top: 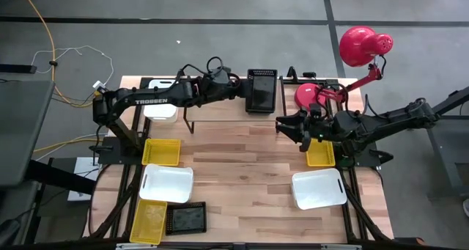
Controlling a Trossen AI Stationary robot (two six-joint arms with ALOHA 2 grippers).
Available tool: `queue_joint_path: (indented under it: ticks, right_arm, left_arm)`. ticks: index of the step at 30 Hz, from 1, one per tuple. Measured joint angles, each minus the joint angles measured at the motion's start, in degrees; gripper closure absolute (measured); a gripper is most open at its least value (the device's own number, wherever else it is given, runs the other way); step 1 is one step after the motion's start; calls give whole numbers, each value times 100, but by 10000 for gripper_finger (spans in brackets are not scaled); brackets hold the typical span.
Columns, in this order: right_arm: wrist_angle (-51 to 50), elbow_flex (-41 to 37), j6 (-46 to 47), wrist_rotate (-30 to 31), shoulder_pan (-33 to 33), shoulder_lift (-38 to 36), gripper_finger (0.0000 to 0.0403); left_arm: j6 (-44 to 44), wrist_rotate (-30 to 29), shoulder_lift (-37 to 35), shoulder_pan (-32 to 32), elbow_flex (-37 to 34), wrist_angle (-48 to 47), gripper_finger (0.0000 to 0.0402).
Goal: Stack baskets on shelf by color
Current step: Stack the top black bin into the black bin on the shelf, then stack the black bin into the black bin on the shelf
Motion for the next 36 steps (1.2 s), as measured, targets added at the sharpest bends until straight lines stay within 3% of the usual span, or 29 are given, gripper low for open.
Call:
queue_joint_path:
  ticks: [7, 17, 22, 25, 28, 32, 36]
  right_arm:
    - [-30, 0, 0, 0, 0, 0, 208]
    - [-20, 0, 39, 154, 0, 0, 208]
    - [240, 0, 59, 562, 0, 2, 208]
    - [505, 0, 1, 783, -2, 2, 208]
    - [723, 0, -311, 802, -2, 7, 208]
    - [890, 0, -802, 797, -2, 9, 208]
    - [897, 0, -992, 785, -2, 11, 208]
  left_arm:
    - [151, 88, 0, 0, 0, 0, 363]
    - [153, 543, 0, 183, 0, 341, 285]
    - [585, 1575, -248, 499, -7, 794, 258]
    - [1262, 2609, -563, 718, -7, 1023, 255]
    - [1775, 3116, -1068, 754, -7, 891, 257]
    - [2530, 3151, -1963, 546, -57, 420, 263]
    - [3105, 2710, -3001, 87, -531, 119, 266]
